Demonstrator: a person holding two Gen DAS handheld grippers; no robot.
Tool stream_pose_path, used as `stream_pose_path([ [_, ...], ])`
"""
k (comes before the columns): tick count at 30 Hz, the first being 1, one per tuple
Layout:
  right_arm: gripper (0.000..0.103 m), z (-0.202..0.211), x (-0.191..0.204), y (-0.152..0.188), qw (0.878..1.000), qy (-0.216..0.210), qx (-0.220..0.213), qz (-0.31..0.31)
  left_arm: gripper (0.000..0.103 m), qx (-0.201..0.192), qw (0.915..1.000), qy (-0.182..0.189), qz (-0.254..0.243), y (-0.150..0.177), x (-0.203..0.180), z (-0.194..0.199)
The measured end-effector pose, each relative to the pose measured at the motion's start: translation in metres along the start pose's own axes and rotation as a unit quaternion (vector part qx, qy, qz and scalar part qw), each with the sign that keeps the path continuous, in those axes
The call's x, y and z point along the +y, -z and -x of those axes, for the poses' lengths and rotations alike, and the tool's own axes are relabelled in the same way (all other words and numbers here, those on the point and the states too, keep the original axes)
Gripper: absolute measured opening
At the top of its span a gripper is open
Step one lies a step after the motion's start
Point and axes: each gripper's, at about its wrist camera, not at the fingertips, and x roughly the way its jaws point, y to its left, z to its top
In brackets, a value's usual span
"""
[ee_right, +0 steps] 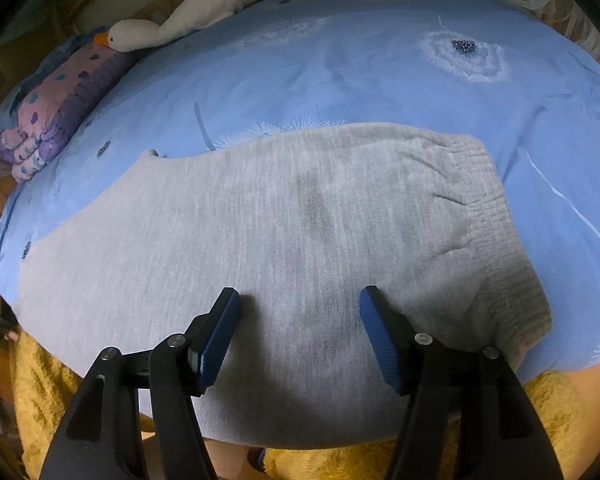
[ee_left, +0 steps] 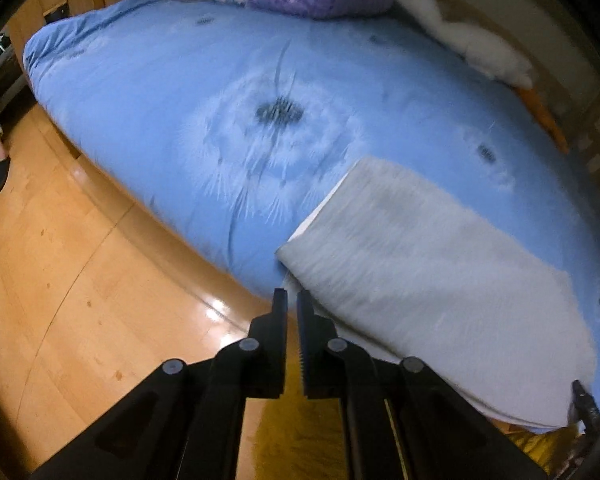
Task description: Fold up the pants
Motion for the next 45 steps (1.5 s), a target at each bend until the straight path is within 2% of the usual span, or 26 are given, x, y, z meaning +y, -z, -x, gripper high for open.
stream_pose_path([
  [1, 0.063, 0.000, 0.002, -0.001, 1.000, 0.003, 0.002, 0.001, 0.004, -0.004, 1.0000, 0.003, -0.003, -0.002, -0.001, 0.003],
  [3, 0.063, 0.002, 0.005, -0.004, 1.000, 0.013, 0.007, -0.002, 0.014, -0.011, 0.9997, 0.015, -0.017, -0.010, -0.009, 0.010],
  [5, 0.063, 0.003, 0.008, -0.009, 1.000, 0.011, 0.011, -0.013, 0.029, -0.018, 0.9989, 0.015, -0.041, -0.021, -0.022, 0.011],
  [6, 0.063, 0.003, 0.010, -0.011, 1.000, 0.005, 0.012, -0.016, 0.030, -0.020, 0.9986, 0.009, -0.048, -0.025, -0.027, 0.009],
  [7, 0.063, 0.003, 0.011, -0.013, 1.000, -0.001, 0.013, -0.019, 0.030, -0.020, 0.9983, 0.006, -0.054, -0.031, -0.033, 0.006],
  [11, 0.063, 0.001, 0.017, -0.018, 1.000, -0.001, 0.016, -0.009, 0.031, -0.016, 0.9967, 0.034, -0.072, -0.054, -0.050, -0.020],
  [16, 0.063, -0.006, 0.025, -0.018, 1.000, 0.013, 0.017, 0.010, 0.030, 0.018, 0.9972, 0.030, -0.065, -0.070, -0.059, -0.067],
  [18, 0.063, -0.008, 0.027, -0.017, 1.000, 0.020, 0.015, 0.020, 0.021, 0.014, 0.9976, 0.033, -0.059, -0.068, -0.059, -0.073],
  [19, 0.063, -0.010, 0.029, -0.016, 0.999, 0.024, 0.014, 0.025, 0.008, 0.001, 0.9977, 0.030, -0.061, -0.065, -0.060, -0.070],
  [25, 0.067, -0.020, 0.034, -0.020, 0.998, 0.033, 0.006, 0.045, 0.005, -0.018, 0.9972, -0.008, -0.072, -0.057, -0.059, -0.072],
  [27, 0.069, -0.022, 0.034, -0.021, 0.998, 0.031, 0.002, 0.046, 0.005, -0.015, 0.9978, -0.005, -0.064, -0.059, -0.054, -0.077],
  [30, 0.070, -0.025, 0.034, -0.018, 0.998, 0.029, -0.009, 0.056, 0.011, -0.019, 0.9974, -0.027, -0.064, -0.064, -0.056, -0.077],
  [33, 0.070, -0.023, 0.032, -0.016, 0.998, 0.021, -0.013, 0.059, 0.012, -0.009, 0.9971, -0.034, -0.068, -0.063, -0.059, -0.070],
  [36, 0.070, -0.019, 0.026, -0.020, 0.999, 0.001, -0.002, 0.051, 0.013, -0.006, 0.9962, -0.008, -0.086, -0.056, -0.065, -0.050],
  [39, 0.070, -0.008, 0.012, -0.024, 1.000, -0.020, 0.005, 0.017, 0.024, -0.013, 0.9942, 0.006, -0.106, -0.045, -0.074, -0.026],
  [41, 0.070, 0.005, 0.001, -0.023, 1.000, -0.021, -0.004, -0.007, 0.035, -0.016, 0.9932, 0.022, -0.113, -0.033, -0.081, -0.011],
  [45, 0.070, 0.037, -0.025, -0.020, 0.999, -0.017, -0.033, -0.039, 0.038, -0.004, 0.9922, 0.044, -0.117, -0.016, -0.092, -0.004],
])
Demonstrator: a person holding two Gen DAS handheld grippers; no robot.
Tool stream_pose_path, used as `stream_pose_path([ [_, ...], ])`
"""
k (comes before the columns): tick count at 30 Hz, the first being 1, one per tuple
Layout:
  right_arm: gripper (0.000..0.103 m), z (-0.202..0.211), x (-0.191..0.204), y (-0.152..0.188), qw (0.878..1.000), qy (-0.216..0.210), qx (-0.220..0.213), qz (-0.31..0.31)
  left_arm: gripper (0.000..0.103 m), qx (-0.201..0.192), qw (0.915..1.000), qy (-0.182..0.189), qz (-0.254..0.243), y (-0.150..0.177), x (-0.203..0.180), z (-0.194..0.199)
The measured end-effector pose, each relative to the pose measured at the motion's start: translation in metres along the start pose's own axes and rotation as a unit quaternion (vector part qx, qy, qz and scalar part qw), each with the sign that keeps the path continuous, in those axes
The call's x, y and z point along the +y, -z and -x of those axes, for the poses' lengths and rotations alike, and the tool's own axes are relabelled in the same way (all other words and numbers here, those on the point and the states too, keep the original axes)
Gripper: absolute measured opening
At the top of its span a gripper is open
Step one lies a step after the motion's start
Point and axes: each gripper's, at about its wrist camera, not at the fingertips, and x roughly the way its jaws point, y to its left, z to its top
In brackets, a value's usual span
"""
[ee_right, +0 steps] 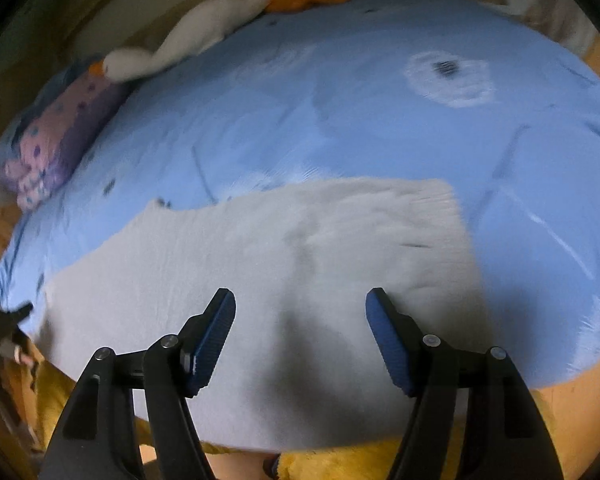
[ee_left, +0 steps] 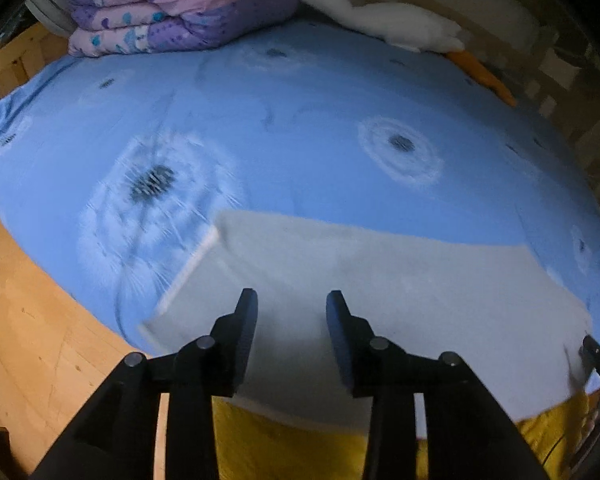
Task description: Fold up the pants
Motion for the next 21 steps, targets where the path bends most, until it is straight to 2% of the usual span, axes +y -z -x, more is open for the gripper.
stream_pose_path([
  [6, 0.070, 0.035, -0.038, 0.009, 0.998, 0.017, -0.028, -0.048, 0.038, 0.042, 0.9991, 0.005, -0.011, 0.027, -0.022, -0.017],
  [10, 0.070, 0.041, -0.056, 0.021, 0.996, 0.031, -0.024, -0.080, 0.045, 0.037, 0.9987, -0.009, -0.033, 0.033, -0.032, -0.020],
  [15, 0.070, 0.031, -0.066, 0.032, 0.993, 0.005, -0.002, -0.115, 0.052, 0.036, 0.9987, -0.009, -0.034, 0.035, -0.035, -0.024],
  [21, 0.070, 0.022, -0.058, 0.029, 0.995, -0.006, -0.004, -0.102, 0.054, 0.033, 0.9991, -0.004, -0.028, 0.037, -0.034, -0.025],
])
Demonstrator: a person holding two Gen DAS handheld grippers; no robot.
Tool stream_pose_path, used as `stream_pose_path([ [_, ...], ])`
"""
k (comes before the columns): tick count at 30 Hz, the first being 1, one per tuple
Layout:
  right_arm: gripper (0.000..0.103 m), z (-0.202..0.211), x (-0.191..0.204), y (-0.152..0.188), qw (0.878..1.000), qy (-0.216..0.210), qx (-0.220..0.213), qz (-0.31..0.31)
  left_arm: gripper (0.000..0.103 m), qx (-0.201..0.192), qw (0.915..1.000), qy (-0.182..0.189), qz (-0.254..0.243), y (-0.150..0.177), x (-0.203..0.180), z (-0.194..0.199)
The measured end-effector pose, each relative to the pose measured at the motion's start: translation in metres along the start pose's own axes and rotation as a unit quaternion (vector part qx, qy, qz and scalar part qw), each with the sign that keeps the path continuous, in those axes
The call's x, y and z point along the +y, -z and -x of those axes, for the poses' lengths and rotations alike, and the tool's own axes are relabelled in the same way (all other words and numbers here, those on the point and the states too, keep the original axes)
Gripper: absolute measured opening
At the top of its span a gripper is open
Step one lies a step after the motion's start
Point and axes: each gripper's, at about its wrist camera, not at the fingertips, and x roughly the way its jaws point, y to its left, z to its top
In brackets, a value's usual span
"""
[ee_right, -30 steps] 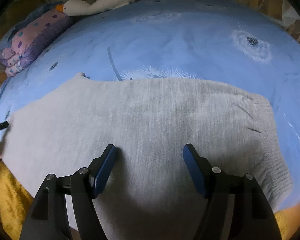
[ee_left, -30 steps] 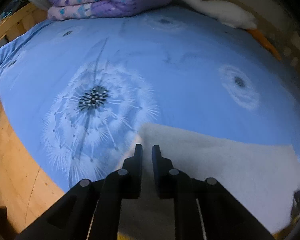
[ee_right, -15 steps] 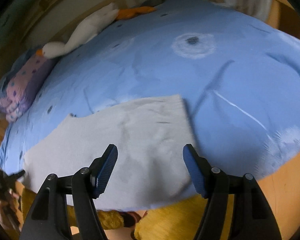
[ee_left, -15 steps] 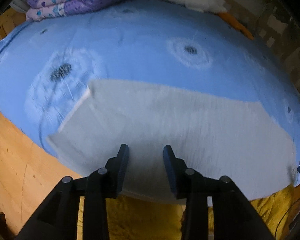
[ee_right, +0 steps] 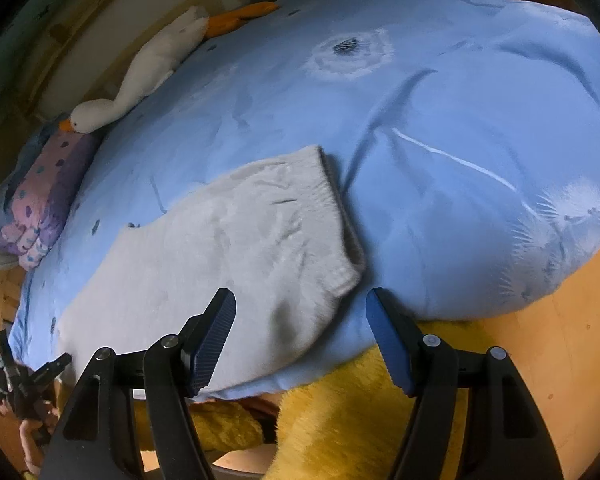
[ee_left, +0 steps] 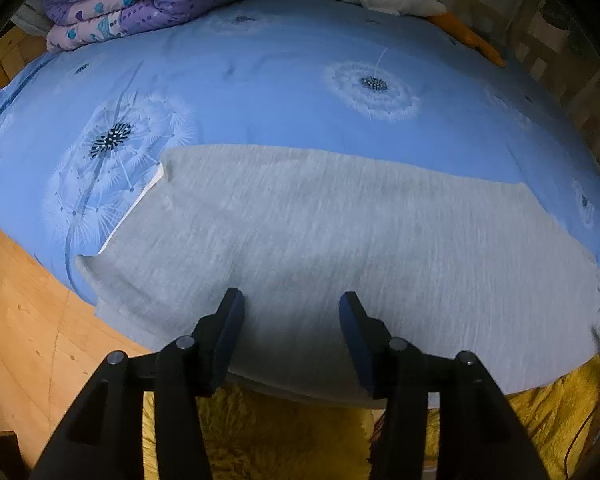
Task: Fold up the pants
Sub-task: 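Grasp the ribbed waistband with the right gripper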
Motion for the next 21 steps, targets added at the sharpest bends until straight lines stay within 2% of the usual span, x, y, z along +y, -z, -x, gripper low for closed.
stream_pose_path([
  [8, 0.071, -0.028, 0.006, -0.004, 1.000, 0.000, -0.001, 0.005, 0.060, -0.003, 1.0000, 0.004, -0.001, 0.002, 0.000, -0.001],
  [14, 0.071, -0.041, 0.002, -0.011, 1.000, -0.017, 0.004, -0.013, 0.064, -0.005, 1.0000, -0.001, -0.008, 0.003, -0.005, -0.002],
  [21, 0.074, -0.045, 0.010, -0.011, 1.000, -0.002, 0.008, 0.007, 0.065, -0.007, 0.9999, 0.000, -0.008, 0.004, -0.005, -0.003],
])
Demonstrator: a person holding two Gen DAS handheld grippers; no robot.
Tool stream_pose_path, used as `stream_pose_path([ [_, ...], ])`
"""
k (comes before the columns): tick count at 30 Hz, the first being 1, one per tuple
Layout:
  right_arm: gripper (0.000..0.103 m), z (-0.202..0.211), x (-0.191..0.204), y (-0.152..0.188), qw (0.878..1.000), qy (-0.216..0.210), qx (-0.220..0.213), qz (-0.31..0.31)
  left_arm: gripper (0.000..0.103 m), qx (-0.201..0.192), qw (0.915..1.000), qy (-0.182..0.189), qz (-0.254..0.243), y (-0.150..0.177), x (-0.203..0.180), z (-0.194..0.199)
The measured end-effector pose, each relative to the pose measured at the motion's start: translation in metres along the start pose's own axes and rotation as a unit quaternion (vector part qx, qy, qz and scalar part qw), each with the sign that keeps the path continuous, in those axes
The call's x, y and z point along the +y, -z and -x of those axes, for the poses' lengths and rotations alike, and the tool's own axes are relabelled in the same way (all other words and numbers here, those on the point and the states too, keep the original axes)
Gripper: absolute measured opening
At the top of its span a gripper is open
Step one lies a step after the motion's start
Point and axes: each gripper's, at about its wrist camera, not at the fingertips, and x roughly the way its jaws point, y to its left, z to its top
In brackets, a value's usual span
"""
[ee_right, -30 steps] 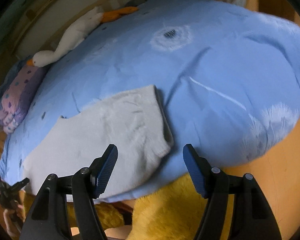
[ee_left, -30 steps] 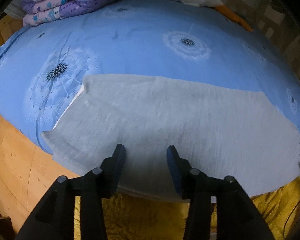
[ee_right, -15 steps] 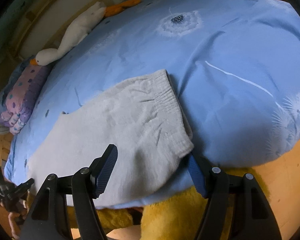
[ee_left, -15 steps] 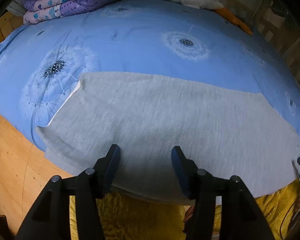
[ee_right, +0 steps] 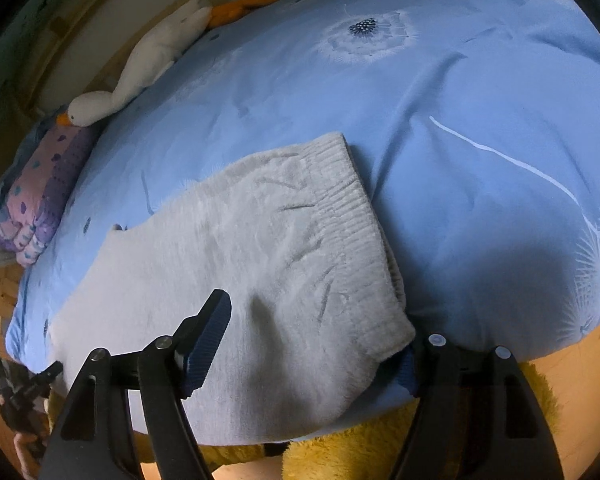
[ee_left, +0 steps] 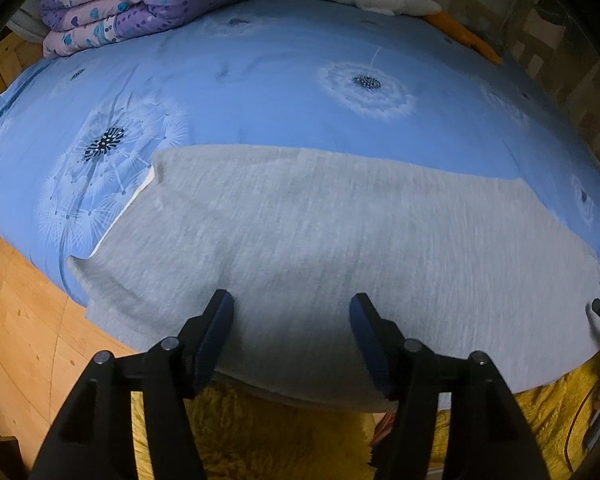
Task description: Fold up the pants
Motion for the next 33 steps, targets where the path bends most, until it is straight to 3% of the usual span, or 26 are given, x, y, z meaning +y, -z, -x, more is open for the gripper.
stream_pose_path([
  [3, 0.067, 0.001, 0.000, 0.000, 1.000, 0.002, -0.005, -0.001, 0.065, 0.000, 1.0000, -0.004, -0.003, 0.000, -0.001, 0.001],
  [8, 0.028, 0.003, -0.009, 0.002, 0.999, 0.016, -0.013, -0.032, 0.065, 0.001, 1.0000, -0.009, 0.001, 0.002, -0.006, 0.006],
  [11, 0.019, 0.005, -0.017, 0.002, 0.998, -0.012, -0.012, -0.054, 0.065, 0.003, 1.0000, -0.002, 0.007, 0.001, -0.006, 0.009],
  [23, 0.015, 0.039, 0.012, -0.001, 0.999, -0.023, -0.042, -0.006, 0.065, -0.006, 0.9998, 0.012, 0.017, -0.002, -0.002, 0.023],
  [33, 0.015, 0.067, 0.062, -0.004, 0.995, -0.047, -0.064, 0.061, 0.065, -0.010, 0.9995, 0.013, 0.026, -0.002, 0.003, 0.027],
])
